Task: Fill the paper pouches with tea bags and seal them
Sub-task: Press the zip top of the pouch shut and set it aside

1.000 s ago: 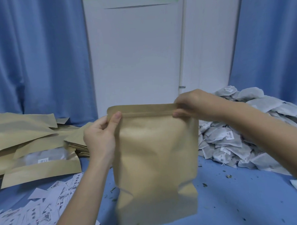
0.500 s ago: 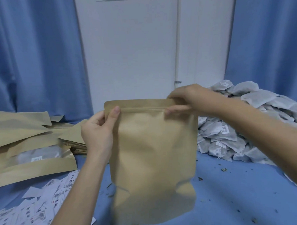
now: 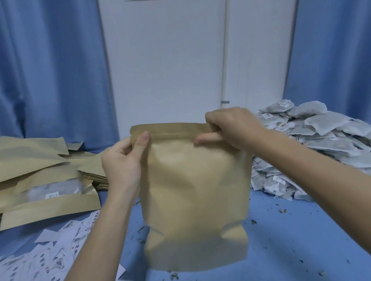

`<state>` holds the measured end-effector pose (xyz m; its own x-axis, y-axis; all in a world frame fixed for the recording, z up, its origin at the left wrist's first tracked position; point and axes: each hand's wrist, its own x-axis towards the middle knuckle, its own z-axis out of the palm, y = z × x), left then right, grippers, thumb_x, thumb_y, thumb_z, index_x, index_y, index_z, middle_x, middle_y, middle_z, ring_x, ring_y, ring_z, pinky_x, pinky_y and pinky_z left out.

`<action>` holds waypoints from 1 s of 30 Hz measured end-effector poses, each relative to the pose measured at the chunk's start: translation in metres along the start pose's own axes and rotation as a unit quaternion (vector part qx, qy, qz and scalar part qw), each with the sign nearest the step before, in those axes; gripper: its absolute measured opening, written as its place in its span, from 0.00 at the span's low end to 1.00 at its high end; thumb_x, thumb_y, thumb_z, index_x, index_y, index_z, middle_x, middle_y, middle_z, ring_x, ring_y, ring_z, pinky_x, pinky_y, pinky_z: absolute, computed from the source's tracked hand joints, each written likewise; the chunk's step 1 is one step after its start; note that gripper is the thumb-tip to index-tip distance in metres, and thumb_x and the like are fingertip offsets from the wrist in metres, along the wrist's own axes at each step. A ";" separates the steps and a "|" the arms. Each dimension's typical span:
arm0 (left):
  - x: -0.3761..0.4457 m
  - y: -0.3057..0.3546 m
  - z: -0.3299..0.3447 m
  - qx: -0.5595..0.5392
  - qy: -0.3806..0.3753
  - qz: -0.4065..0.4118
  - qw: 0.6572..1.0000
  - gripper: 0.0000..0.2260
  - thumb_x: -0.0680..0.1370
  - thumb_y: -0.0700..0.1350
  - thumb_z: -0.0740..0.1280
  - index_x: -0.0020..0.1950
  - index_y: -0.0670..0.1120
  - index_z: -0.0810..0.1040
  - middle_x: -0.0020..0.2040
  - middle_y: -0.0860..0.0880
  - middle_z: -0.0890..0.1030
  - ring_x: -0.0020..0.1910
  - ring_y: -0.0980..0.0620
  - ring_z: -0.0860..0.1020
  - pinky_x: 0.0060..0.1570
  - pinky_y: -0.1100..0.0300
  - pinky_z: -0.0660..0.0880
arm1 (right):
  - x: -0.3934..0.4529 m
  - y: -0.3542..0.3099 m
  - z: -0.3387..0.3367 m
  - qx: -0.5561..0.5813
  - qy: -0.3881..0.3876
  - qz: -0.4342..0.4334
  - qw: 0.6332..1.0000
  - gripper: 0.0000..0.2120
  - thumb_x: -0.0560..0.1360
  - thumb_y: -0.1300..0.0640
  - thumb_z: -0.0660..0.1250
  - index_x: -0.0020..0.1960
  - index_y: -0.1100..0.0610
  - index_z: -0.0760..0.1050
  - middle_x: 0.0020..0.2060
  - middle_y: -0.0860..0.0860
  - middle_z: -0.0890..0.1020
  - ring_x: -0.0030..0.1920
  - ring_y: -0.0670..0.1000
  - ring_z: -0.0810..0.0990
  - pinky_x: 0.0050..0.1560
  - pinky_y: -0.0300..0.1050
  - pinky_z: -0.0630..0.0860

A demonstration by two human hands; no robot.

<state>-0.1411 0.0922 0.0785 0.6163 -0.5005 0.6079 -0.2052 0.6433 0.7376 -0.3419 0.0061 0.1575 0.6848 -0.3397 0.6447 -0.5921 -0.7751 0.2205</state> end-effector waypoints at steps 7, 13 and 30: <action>-0.007 -0.002 -0.012 -0.030 0.002 -0.032 0.999 0.09 0.68 0.55 0.73 0.37 0.50 0.82 0.39 0.48 0.79 0.39 0.51 0.73 0.40 0.55 0.69 | -0.027 0.031 -0.002 0.114 0.051 0.105 0.987 0.29 0.55 0.29 0.64 0.29 0.53 0.56 0.22 0.46 0.61 0.26 0.45 0.60 0.27 0.37 0.54; -0.048 -0.042 -0.033 0.015 -0.202 -0.286 0.937 0.23 0.53 0.50 0.81 0.45 0.45 0.83 0.46 0.44 0.85 0.43 0.48 0.84 0.35 0.61 0.78 | -0.056 0.032 0.023 0.432 0.129 0.234 0.861 0.14 0.65 0.49 0.75 0.31 0.52 0.72 0.23 0.38 0.74 0.26 0.37 0.70 0.27 0.26 0.64; -0.032 -0.030 -0.067 -0.058 -0.251 -0.452 0.854 0.17 0.71 0.52 0.68 0.56 0.46 0.82 0.56 0.46 0.82 0.50 0.50 0.82 0.50 0.55 0.79 | -0.133 -0.039 0.111 0.756 -0.014 0.378 0.534 0.15 0.69 0.55 0.70 0.55 0.54 0.79 0.48 0.58 0.84 0.45 0.56 0.84 0.40 0.49 0.81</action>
<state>-0.1033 0.1278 0.0170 0.0737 -0.9897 -0.1227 0.2765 -0.0979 0.9560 -0.3622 0.0226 -0.0179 0.5122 -0.8511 0.1155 0.3019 0.0524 -0.9519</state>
